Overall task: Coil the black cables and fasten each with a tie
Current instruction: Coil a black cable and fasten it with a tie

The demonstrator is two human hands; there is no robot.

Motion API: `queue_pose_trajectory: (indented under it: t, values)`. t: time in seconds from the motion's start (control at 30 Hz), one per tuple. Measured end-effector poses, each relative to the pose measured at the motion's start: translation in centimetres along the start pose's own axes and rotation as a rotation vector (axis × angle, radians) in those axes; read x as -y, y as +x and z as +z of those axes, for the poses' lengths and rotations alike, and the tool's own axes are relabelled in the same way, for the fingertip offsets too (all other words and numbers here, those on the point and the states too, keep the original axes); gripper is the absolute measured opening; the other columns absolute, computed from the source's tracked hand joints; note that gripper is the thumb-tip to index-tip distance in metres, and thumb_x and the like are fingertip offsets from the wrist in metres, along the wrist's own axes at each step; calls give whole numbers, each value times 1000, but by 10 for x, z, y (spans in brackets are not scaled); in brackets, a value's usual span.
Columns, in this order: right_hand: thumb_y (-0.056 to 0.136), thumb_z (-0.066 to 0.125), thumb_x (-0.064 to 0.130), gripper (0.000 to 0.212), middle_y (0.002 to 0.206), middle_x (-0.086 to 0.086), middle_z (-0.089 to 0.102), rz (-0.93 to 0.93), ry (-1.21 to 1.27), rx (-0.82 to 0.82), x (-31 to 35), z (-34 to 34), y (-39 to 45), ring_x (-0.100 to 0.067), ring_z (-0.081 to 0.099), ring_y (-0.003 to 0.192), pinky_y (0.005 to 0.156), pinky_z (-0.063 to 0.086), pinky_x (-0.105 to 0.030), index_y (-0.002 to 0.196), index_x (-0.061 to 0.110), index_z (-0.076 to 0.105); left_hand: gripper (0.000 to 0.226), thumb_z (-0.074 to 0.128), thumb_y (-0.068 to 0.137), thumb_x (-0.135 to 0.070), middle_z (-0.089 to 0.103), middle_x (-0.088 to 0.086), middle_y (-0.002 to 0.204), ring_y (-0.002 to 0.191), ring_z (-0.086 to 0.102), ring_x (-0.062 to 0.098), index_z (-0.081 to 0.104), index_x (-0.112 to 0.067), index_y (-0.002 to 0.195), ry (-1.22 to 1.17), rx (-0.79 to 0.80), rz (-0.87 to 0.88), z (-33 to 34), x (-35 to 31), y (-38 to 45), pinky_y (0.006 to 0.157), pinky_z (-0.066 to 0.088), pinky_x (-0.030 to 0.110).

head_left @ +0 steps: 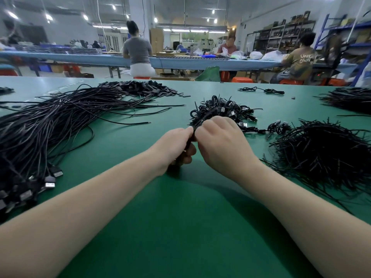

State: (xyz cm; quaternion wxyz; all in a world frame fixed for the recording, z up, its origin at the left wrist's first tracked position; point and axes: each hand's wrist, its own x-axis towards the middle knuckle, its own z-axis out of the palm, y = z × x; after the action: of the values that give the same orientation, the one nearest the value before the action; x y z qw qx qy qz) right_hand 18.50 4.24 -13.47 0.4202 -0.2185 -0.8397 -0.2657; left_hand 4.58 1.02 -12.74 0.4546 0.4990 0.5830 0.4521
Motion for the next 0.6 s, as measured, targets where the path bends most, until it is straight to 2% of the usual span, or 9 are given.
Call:
queue_pose_trajectory:
  t: [0.03,0.07,0.13,0.2,0.3,0.37,0.43,0.5,0.6]
  values:
    - [71,65,-7,15,66,-11,55,-129,-72,-16,-2,-1,-2,-31,61,71,65,49,-37,67,5,56,35,42,99,-36,44,-4,46,37,40,13,45,-18,69,70,46,-101,-7,-6,-1,45,21,20]
    - [72,64,-9,15,67,-13,55,-160,-58,3,-3,-1,-3,-33,65,79,71,52,-39,68,3,56,38,46,97,-40,46,-4,45,36,42,12,48,-18,66,135,104,-198,-15,-10,-3,43,23,17]
    - [79,61,-8,11,72,-16,56,8,155,87,1,-4,-2,-39,65,93,79,54,-46,71,-1,56,42,49,94,-49,54,-5,50,38,48,9,55,-19,65,182,170,-252,-29,-16,-6,42,27,15]
    - [83,60,-2,10,76,-13,59,310,412,97,2,-3,-1,-34,64,90,72,52,-42,75,1,56,42,48,95,-48,63,-5,58,44,55,9,65,-18,71,100,125,-112,-37,-16,-2,47,34,19]
    - [85,65,9,12,71,0,62,688,641,75,-3,-2,6,-10,56,66,61,44,-23,74,12,60,14,55,95,-17,70,-11,76,61,62,5,68,-22,92,54,-8,261,-38,-15,1,61,44,21]
    - [85,67,11,14,70,0,64,866,799,68,-7,-3,10,-9,53,62,61,45,-26,73,15,62,33,60,91,-2,71,-14,100,78,63,0,65,-26,113,124,77,423,-37,-13,2,70,48,15]
    - [85,68,8,13,71,-3,65,965,986,81,-10,-5,12,-12,57,65,69,51,-34,73,13,64,33,63,89,-3,73,-13,101,84,65,-4,65,-22,116,124,125,468,-35,-12,1,72,47,9]
    - [85,69,6,9,71,-5,67,987,1137,131,-8,-5,11,-15,61,68,79,54,-37,76,8,67,20,66,88,-7,74,-15,89,81,66,-4,69,-19,104,93,50,480,-35,-12,2,71,47,8]
    - [85,69,8,9,75,-4,72,963,1087,173,-4,-5,13,-13,64,72,82,55,-37,78,12,71,7,66,89,-15,73,-10,81,76,66,3,68,-20,95,81,-17,431,-36,-12,4,71,52,16]
